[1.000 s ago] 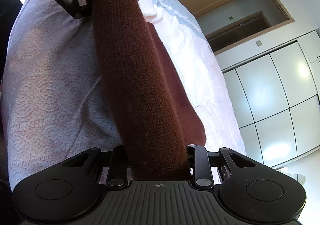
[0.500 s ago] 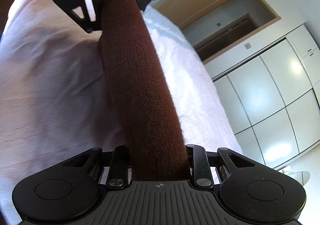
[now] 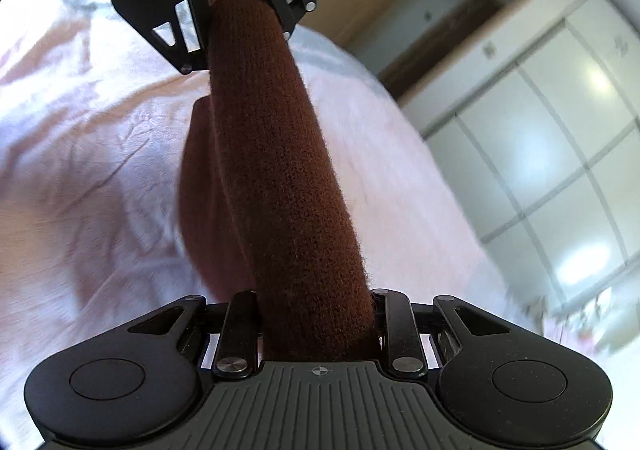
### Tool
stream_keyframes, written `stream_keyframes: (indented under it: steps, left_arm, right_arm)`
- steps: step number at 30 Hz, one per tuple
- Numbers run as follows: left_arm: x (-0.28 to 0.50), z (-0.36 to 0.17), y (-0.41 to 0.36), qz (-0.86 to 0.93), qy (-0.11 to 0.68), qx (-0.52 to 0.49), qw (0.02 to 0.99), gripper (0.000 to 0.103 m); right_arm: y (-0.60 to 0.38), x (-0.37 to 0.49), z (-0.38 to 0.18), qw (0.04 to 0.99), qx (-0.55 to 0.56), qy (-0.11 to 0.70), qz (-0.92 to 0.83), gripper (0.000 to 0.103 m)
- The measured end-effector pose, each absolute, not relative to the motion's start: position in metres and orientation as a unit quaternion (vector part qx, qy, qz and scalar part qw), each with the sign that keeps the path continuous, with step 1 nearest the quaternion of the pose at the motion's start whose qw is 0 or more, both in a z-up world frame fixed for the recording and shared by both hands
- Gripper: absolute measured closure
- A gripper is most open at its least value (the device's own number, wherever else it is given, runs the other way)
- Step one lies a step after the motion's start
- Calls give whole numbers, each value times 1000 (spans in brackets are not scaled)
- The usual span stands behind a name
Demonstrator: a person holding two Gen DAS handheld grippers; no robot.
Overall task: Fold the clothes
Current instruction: 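Carry the folded vest with both grippers to the clothes stack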
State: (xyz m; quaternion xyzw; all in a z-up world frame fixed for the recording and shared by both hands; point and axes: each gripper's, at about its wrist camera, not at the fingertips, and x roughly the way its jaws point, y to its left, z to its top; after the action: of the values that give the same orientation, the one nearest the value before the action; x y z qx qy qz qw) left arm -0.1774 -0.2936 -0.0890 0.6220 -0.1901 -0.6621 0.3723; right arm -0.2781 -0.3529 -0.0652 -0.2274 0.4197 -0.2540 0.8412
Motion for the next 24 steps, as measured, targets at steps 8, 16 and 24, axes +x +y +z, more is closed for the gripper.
stream_keyframes:
  steps: [8, 16, 24]
  left_arm:
    - [-317, 4, -294, -739, -200, 584, 271, 85]
    - [-446, 63, -332, -786, -287, 510, 199, 85]
    - [-552, 114, -440, -818, -365, 422, 138, 84]
  right_arm:
    - [-299, -434, 50, 809, -107, 486, -312, 79]
    - [-302, -560, 138, 750, -70, 501, -426, 79]
    - [-319, -658, 221, 686, -57, 497, -529, 79]
